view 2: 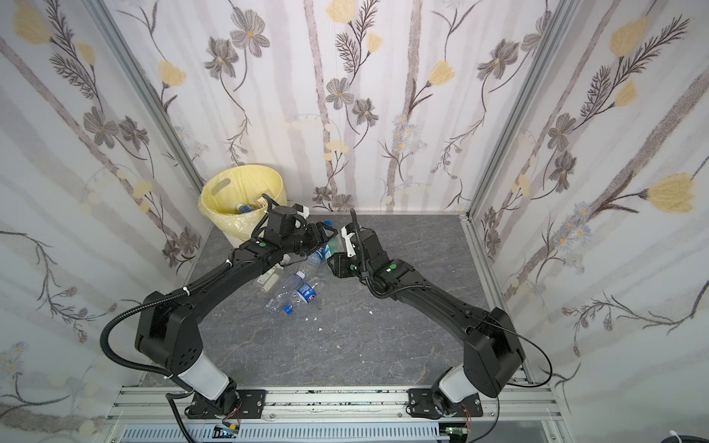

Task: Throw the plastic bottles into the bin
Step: 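Grasp the blue cap with the left gripper from the right gripper, then carry the clear bottle over the bin with the left gripper while the right withdraws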

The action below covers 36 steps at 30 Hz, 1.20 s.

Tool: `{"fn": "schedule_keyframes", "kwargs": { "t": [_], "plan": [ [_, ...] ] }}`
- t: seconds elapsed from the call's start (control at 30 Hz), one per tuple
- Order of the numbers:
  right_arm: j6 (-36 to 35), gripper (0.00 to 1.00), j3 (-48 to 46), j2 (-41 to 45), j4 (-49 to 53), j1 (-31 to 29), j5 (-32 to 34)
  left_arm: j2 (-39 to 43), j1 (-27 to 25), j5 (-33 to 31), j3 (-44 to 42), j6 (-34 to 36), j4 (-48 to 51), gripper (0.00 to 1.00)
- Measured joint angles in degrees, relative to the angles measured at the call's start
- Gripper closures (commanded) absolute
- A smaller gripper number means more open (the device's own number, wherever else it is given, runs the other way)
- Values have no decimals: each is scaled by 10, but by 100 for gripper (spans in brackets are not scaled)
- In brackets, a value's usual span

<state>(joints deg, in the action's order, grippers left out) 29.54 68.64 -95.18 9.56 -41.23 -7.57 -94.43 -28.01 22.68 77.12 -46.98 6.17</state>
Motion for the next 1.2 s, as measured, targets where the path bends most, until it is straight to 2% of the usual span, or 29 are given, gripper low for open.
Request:
{"fn": "schedule_keyframes", "kwargs": {
  "t": [0.3,0.47,0.57,0.63,0.67,0.93,1.2],
  "plan": [
    [5,44,18,-11,-3,0,-10,0,2,-4,-2,-2,-3,45],
    [6,28,24,-11,-4,0,-14,0,3,-5,1,1,-3,48],
    [6,15,19,0,-3,0,-17,0,9,-2,14,5,-3,48],
    [6,2,13,16,-4,0,-17,0,19,-2,25,12,-3,49],
    [6,0,9,23,-5,0,-17,0,23,-2,29,18,-2,49],
    [-7,0,2,80,-7,0,-10,14,63,9,90,22,4,50],
    [-33,0,71,61,3,-5,10,31,114,20,184,22,14,50]
  ]
}}
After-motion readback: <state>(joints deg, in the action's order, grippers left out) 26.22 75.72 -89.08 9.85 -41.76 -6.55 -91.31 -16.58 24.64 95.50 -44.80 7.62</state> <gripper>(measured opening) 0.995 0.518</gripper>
